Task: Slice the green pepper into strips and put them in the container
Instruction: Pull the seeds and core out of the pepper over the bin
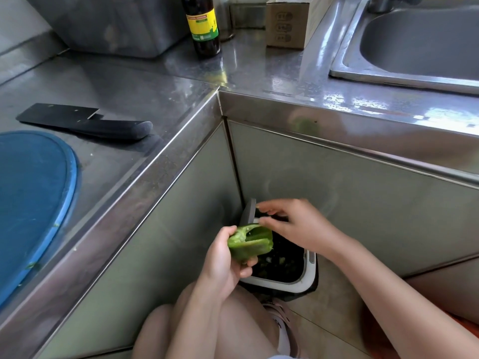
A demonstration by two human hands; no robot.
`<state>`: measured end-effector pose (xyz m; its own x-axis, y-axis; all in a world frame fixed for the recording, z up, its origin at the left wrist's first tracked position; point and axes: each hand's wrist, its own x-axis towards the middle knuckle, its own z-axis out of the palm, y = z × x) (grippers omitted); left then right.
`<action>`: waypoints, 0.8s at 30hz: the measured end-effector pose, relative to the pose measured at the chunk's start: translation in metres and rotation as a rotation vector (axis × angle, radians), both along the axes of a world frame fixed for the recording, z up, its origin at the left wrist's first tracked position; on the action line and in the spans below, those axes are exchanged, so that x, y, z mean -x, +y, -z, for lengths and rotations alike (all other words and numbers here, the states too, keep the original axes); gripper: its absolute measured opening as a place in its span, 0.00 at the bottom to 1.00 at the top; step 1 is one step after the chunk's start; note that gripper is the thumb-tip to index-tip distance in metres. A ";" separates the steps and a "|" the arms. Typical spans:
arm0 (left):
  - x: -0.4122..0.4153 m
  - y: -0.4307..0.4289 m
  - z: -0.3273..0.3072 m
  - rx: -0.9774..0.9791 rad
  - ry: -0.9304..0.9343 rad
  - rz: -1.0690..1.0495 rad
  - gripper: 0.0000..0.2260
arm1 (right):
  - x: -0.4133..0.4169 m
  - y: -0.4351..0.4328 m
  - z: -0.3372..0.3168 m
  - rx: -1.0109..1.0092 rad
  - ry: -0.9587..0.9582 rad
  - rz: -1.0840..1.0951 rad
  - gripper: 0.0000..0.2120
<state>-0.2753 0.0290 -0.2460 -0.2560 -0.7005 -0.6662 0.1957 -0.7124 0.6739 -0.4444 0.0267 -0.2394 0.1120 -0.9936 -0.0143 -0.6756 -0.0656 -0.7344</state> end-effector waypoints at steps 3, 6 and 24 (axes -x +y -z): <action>0.000 0.001 0.001 0.025 -0.036 0.033 0.15 | -0.004 0.001 -0.008 0.016 0.073 -0.147 0.13; 0.001 0.004 0.002 0.058 -0.097 0.093 0.14 | -0.011 -0.003 -0.009 0.063 0.156 -0.220 0.08; 0.008 0.007 0.004 0.208 -0.320 0.253 0.16 | -0.022 -0.004 0.005 0.067 0.539 -0.314 0.07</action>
